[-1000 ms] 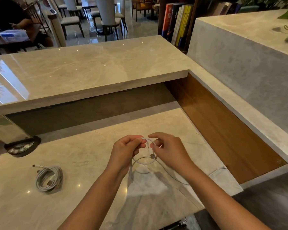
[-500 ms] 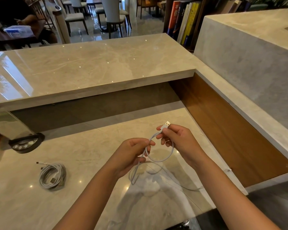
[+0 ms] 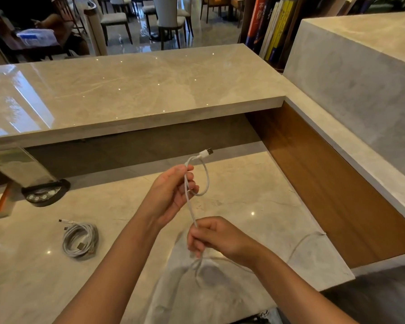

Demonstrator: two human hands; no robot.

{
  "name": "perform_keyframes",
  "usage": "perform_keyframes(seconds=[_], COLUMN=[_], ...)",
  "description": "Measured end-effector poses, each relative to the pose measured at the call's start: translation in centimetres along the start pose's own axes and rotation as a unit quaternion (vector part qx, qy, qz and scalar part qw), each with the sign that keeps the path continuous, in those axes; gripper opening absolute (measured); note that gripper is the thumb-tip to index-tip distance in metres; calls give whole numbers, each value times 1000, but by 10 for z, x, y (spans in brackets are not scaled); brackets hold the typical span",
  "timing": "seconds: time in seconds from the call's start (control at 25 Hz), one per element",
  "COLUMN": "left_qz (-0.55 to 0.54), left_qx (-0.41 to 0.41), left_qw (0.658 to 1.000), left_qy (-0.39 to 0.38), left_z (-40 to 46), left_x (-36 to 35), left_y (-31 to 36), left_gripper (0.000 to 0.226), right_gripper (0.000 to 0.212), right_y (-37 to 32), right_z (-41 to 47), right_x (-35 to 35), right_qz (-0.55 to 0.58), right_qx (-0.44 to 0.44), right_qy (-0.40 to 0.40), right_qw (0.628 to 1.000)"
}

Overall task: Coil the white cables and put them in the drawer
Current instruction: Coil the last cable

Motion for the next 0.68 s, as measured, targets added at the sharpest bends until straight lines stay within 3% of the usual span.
perform_keyframes(seconds=[0.16, 0.28, 0.4, 0.52, 0.68], left_qz=[91, 115, 89, 89, 142], left_qx=[-10, 0, -9, -18, 21], left_qw=[995, 992, 995, 995, 988], left_qy=[-38, -61, -52, -50, -56], left_z=[-4, -12, -19, -26, -33], left_x=[8, 8, 15, 23, 35], left_y=[26, 31, 35, 41, 38], left_gripper=[23, 25, 26, 25, 21], right_gripper=[34, 26, 16, 18, 26], right_y=[8, 14, 26, 47, 62], right_z=[-2, 1, 2, 5, 13], right_x=[40, 51, 49, 61, 92], right_qz=[-30, -40, 24, 33, -104], right_qx=[-35, -56, -69, -125, -199], right_qy=[-20, -114, -208, -189, -78], right_qw=[999, 991, 975, 973, 971])
Point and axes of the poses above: each hand's wrist, its own z-axis towards the middle knuckle, its own x-axis out of the back of the hand, y = z × x, the point moved 9 cm from there along z, towards the middle knuckle, and after that the axes turned 2 degrees about -z, right-handed, at the moved point
